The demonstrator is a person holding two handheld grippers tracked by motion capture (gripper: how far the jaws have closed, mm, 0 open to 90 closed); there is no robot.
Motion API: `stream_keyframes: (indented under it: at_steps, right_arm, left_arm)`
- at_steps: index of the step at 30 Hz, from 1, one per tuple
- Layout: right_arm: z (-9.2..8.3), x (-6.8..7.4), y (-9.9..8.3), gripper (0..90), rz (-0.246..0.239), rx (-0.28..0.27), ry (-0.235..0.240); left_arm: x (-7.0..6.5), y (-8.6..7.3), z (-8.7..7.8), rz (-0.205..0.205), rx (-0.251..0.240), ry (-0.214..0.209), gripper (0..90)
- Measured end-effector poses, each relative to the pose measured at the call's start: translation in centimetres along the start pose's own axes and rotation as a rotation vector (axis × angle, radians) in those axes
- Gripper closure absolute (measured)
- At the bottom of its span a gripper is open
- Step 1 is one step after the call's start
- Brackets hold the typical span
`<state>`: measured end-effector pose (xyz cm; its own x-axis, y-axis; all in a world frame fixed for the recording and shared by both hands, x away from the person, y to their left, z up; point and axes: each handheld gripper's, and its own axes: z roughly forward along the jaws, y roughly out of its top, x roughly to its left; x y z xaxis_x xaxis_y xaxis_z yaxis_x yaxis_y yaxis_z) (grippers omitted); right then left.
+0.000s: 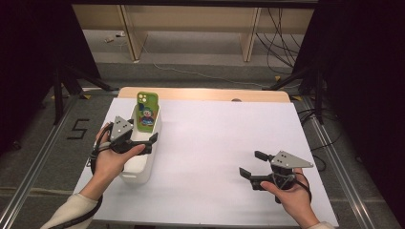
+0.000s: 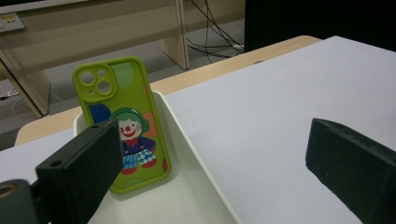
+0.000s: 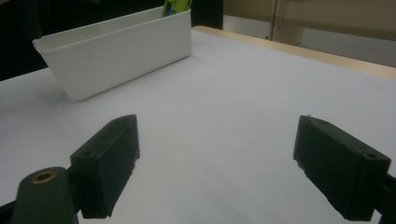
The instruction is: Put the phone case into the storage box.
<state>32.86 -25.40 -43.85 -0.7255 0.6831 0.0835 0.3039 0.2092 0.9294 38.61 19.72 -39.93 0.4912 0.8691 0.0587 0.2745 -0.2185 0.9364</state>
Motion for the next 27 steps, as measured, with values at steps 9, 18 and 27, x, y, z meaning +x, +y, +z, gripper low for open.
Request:
stream_keyframes:
  at_steps: [9, 18, 27]
  right_arm:
    - [0.02, 0.01, 0.01, 15.6, -0.001, -0.001, 0.003]
    - [0.05, 0.0, 0.0, 15.6, 0.0, 0.0, 0.002]
    - [0.06, -0.04, 0.03, 15.6, -0.001, 0.0, 0.003]
  left_arm:
    - [-0.14, -0.39, -0.41, -0.001, 0.0, -0.002, 3.8]
    - [-0.15, -0.68, -0.74, -0.005, -0.001, -0.005, 3.8]
    - [-0.22, -0.76, -0.79, -0.009, -0.002, -0.011, 3.8]
